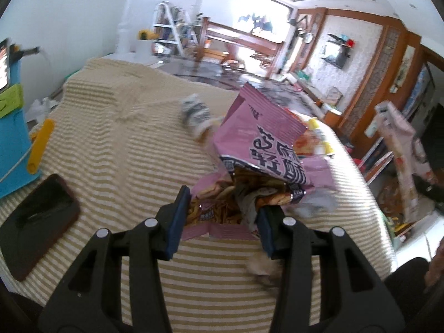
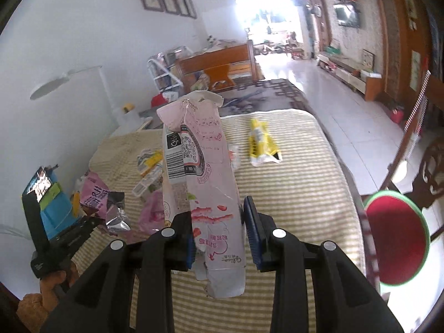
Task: Collect trash
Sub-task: 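Carry the bag and carton over the red bucket and open both tools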
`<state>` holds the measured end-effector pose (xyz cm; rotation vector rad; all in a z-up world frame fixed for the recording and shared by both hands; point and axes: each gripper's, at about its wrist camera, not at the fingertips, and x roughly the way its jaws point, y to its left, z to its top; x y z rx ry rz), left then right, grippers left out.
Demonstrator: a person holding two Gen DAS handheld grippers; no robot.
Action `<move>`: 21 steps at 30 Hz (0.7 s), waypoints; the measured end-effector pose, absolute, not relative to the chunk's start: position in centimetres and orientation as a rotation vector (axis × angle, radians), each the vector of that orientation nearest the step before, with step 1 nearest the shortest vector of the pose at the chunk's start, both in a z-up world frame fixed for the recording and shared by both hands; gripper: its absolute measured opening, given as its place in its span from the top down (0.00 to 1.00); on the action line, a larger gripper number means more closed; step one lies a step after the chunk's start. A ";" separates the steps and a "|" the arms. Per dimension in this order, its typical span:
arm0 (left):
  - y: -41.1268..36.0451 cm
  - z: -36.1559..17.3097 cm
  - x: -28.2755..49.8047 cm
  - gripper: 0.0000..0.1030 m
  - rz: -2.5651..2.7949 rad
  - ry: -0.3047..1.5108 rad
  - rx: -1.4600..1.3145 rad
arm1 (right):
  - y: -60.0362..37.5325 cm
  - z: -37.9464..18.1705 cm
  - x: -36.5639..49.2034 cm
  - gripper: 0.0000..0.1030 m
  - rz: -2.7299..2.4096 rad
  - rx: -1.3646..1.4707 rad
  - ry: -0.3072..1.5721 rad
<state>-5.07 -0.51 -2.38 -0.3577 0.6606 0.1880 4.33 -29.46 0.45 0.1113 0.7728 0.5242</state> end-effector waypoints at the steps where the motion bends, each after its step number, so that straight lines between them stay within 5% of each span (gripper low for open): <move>1: -1.2 -2.0 -4.8 0.58 0.166 0.658 -0.360 | -30.2 0.4 4.2 0.71 0.517 0.130 0.773; 21: -22.9 1.4 6.9 0.58 -0.374 0.772 -0.308 | -49.4 -1.2 3.2 0.71 0.197 0.502 0.729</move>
